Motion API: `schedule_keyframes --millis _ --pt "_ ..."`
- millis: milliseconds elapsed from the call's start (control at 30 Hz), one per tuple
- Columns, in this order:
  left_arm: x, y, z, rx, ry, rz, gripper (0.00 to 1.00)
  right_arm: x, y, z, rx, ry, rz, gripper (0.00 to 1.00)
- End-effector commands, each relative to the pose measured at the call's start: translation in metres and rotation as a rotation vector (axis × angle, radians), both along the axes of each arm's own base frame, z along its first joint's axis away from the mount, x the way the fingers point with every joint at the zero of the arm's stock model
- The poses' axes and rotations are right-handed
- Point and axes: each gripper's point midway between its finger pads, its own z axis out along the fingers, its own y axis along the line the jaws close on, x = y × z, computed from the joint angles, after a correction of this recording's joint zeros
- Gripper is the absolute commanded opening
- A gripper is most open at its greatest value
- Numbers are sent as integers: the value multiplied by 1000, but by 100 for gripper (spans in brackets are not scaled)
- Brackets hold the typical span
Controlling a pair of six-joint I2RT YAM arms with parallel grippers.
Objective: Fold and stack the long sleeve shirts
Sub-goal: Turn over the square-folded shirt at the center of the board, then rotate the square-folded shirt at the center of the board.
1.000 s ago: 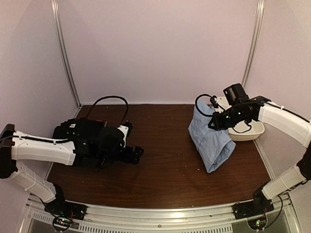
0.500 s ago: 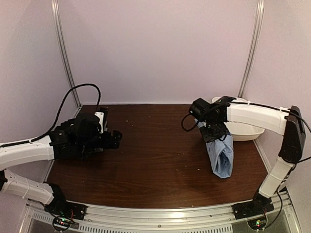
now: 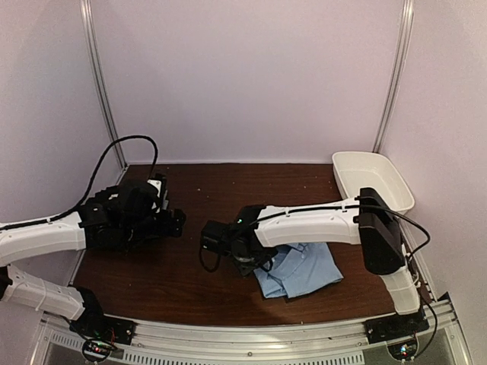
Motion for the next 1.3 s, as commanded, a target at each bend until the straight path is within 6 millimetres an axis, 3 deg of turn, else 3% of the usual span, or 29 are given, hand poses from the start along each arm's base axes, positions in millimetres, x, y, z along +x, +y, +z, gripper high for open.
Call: schedule_keyframes --millis 0,133,233,300,433,567,767,933,1133,1267 --pt "4 11 19 -16 -46 49 98 -18 39 8 129 33 63 80" --pt "5 15 21 -11 -56 59 98 -32 61 32 272 56 126 87" --pt "7 18 20 -8 -57 67 98 -35 65 66 409 44 159 87" --pt "8 18 18 -18 -51 65 98 -31 55 81 469 35 151 86" --pt "11 18 13 -66 -27 42 98 -1 14 93 556 13 84 86" --pt "14 21 14 -88 -17 28 98 31 -25 89 660 10 68 86" --pt "16 22 12 -116 1 5 98 80 -56 72 814 56 106 85" --pt "15 21 6 -117 17 4 98 102 -57 46 929 163 125 82" --pt "16 21 3 -116 22 5 97 107 -47 7 979 295 101 80" --pt "16 19 2 -120 25 -1 98 121 -67 -20 1004 327 -51 80"
